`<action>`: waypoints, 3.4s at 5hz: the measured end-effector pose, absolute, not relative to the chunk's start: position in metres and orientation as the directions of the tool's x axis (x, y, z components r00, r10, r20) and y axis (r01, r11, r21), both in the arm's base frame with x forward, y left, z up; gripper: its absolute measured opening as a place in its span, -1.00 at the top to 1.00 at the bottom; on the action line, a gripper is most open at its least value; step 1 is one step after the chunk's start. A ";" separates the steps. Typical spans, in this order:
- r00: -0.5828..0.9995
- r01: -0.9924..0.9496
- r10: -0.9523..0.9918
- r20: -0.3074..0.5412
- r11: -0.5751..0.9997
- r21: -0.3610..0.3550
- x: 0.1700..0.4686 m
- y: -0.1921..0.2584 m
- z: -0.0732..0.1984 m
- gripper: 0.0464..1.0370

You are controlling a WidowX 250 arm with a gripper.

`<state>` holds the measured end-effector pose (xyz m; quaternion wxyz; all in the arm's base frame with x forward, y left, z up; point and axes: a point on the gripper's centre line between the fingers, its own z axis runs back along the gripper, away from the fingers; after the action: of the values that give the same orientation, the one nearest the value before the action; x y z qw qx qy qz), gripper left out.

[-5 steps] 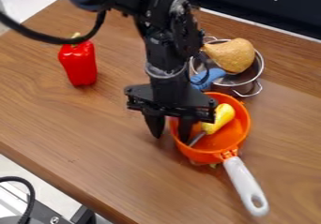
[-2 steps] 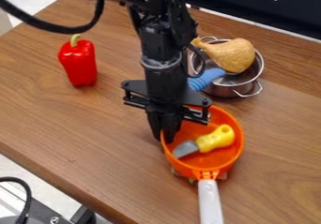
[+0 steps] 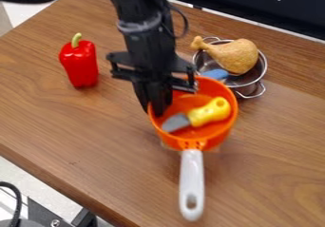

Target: Moved the orange pot to the upper right side of the table

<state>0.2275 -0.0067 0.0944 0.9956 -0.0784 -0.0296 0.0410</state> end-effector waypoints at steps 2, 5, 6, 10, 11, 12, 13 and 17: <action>0.955 -0.247 0.266 0.129 0.958 -0.146 0.285 0.050 0.132 0.98; 0.978 -0.180 0.184 0.101 0.983 -0.049 0.347 0.107 0.113 0.98; 0.974 -0.148 0.147 0.172 0.989 -0.007 0.355 0.111 0.103 0.98; 0.982 0.011 -0.016 0.188 1.000 0.029 0.364 0.112 0.071 0.98; 0.983 0.020 -0.025 0.180 0.999 0.032 0.360 0.109 0.066 0.94; 0.985 0.030 -0.037 0.170 0.999 0.044 0.360 0.108 0.065 0.67; 0.987 0.021 -0.026 0.161 0.999 0.034 0.358 0.107 0.065 0.22; 0.973 -0.078 0.072 0.219 0.997 0.017 0.350 0.103 0.104 -0.92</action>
<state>0.3502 0.1033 0.1041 0.9931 0.0129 -0.1100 0.0376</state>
